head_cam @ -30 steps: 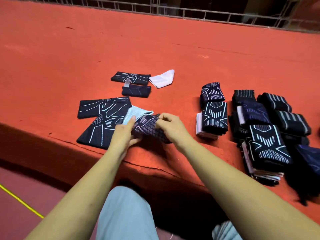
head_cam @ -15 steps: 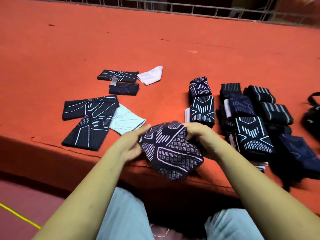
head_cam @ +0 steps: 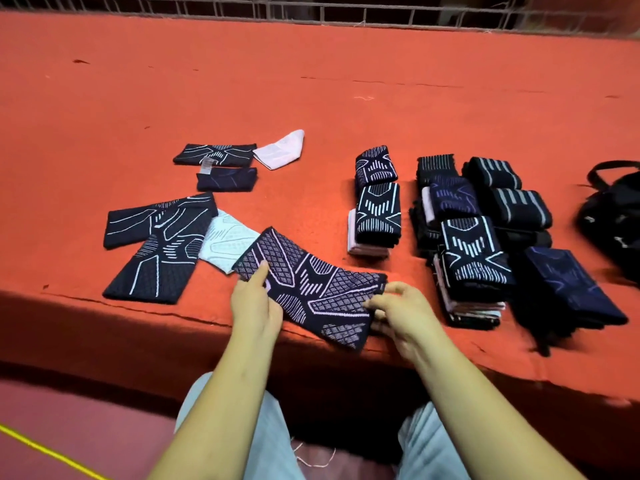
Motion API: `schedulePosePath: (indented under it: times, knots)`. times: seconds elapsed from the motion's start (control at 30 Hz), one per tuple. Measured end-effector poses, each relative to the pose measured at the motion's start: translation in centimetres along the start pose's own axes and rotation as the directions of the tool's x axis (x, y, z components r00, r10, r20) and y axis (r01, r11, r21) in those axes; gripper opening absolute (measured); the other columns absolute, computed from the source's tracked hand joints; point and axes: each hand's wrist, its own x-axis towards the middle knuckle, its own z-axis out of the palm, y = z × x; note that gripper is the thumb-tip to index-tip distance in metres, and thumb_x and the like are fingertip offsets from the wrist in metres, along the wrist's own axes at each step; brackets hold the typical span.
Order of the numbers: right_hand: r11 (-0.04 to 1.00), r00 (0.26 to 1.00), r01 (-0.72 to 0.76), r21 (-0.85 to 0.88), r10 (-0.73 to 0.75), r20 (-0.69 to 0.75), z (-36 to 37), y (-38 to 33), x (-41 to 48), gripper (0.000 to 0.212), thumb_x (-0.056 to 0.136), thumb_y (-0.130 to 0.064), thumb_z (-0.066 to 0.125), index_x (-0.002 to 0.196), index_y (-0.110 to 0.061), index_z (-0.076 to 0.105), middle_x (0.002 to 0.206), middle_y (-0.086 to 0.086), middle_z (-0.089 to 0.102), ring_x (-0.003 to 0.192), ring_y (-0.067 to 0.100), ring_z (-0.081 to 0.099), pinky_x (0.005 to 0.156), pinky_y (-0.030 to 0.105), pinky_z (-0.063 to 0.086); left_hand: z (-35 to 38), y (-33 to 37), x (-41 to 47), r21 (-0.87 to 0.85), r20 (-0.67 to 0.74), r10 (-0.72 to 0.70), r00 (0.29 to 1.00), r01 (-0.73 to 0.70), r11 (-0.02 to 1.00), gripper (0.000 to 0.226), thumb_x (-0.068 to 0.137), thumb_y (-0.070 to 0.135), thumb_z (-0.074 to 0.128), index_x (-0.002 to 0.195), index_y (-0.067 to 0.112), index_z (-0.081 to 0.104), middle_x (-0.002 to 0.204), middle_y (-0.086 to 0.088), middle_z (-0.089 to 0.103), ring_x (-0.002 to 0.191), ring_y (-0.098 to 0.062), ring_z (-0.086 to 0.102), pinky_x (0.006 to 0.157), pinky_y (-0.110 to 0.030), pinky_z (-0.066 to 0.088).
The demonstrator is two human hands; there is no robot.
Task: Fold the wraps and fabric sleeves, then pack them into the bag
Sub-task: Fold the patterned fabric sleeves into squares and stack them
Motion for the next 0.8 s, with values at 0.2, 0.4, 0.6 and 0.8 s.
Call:
schedulePosePath:
  times: [0.2, 0.4, 0.6, 0.8]
  knots:
    - [0.829, 0.878, 0.356, -0.430, -0.454, -0.149, -1.5, 0.2, 2.3, 0.032, 0.077, 0.003, 0.062, 0.087, -0.025, 0.050, 0.067, 0.000, 0.055, 0.061, 0.016, 0.050, 0.064, 0.031, 0.039, -2.4, -0.3, -1.6, 0.577, 0.329, 0.232, 0.915, -0.390, 0.717, 0.022, 0.100, 0.010, 0.050, 0.114, 0.009, 0.067, 0.109, 0.000, 0.074, 0.096, -0.003, 0.069, 0.091, -0.019, 0.050]
    - [0.751, 0.851, 0.425, -0.505, -0.522, -0.059, -2.5, 2.4, 2.1, 0.022, 0.082, 0.000, 0.061, 0.087, -0.021, 0.060, 0.078, 0.012, 0.066, 0.065, 0.021, 0.055, 0.071, 0.037, 0.047, -4.1, -0.6, -2.9, 0.532, 0.835, -0.012, 0.550, -0.802, 0.273, 0.064, 0.087, -0.002, 0.041, 0.144, 0.026, 0.046, 0.154, 0.008, 0.038, 0.145, 0.003, 0.026, 0.120, -0.016, 0.015]
    - [0.706, 0.835, 0.461, -0.537, -0.551, -0.008, -3.2, 2.9, 2.0, 0.016, 0.086, -0.005, 0.064, 0.089, -0.020, 0.062, 0.074, 0.017, 0.066, 0.060, 0.025, 0.054, 0.068, 0.038, 0.048, -3.8, -2.2, -1.7, 0.357, 0.881, -0.280, 0.381, -0.924, -0.135, 0.068, 0.085, 0.028, 0.030, 0.151, 0.018, 0.041, 0.159, 0.006, 0.030, 0.150, -0.007, 0.016, 0.123, -0.025, 0.009]
    - [0.692, 0.826, 0.468, -0.550, -0.564, -0.006, -3.0, 2.9, 1.7, 0.015, 0.087, -0.004, 0.063, 0.091, -0.019, 0.064, 0.062, 0.007, 0.056, 0.052, 0.005, 0.041, 0.055, 0.022, 0.035, -3.0, -2.9, -2.0, 0.440, 0.843, -0.236, 0.484, -0.872, -0.215, 0.066, 0.091, 0.037, 0.026, 0.154, 0.018, 0.033, 0.161, 0.006, 0.026, 0.151, -0.010, 0.017, 0.124, -0.034, 0.014]
